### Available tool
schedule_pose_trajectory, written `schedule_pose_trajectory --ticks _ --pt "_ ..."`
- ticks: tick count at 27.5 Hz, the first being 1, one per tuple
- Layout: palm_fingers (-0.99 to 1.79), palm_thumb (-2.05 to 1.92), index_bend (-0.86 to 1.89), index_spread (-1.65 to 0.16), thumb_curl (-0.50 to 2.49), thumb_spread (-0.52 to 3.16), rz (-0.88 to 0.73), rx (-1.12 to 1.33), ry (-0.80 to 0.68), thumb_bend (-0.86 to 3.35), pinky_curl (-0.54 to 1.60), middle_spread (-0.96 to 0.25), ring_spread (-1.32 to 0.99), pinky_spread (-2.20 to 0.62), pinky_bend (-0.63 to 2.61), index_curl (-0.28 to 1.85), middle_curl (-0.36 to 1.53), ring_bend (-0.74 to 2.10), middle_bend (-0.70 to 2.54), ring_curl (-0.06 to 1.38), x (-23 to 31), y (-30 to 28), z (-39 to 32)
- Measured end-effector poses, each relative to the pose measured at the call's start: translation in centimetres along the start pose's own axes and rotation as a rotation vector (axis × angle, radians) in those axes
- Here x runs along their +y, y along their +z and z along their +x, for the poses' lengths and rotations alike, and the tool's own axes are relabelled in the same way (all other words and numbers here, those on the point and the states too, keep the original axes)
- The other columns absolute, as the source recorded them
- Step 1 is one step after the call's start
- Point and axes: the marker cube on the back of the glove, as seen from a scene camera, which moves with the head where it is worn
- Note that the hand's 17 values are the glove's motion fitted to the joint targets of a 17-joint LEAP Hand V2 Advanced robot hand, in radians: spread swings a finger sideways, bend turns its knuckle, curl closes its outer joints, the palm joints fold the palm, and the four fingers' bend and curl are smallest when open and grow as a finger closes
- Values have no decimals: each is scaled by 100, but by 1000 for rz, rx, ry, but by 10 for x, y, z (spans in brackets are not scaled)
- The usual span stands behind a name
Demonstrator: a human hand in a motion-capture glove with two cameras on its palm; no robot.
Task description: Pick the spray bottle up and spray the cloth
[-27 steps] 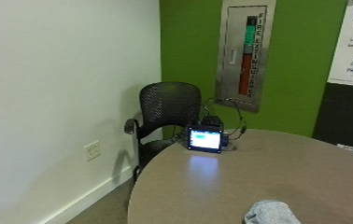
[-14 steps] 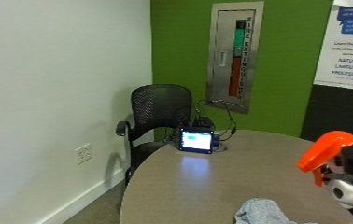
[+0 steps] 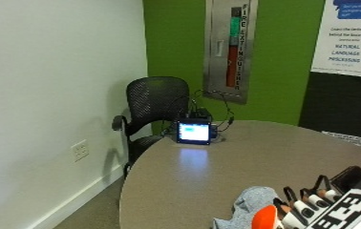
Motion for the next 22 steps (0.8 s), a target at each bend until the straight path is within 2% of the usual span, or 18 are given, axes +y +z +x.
schedule_pose_trajectory --ticks 4,7,15,22 --pt "129 103 16 -30 79 45 -42 70 -149 -3 44 -12 -17 -29 51 60 55 72 64 49 13 2 -18" --pt "129 103 16 -30 79 45 -63 95 -205 -3 44 -12 -18 -29 51 60 55 72 64 49 24 10 -28" --pt "129 103 16 -30 79 45 -93 123 -275 -3 44 -12 -18 -28 51 61 55 72 64 49 39 21 -40" --pt "129 104 16 -30 79 44 -110 120 -275 -3 43 -12 -19 -28 51 61 56 71 64 49 44 24 -44"
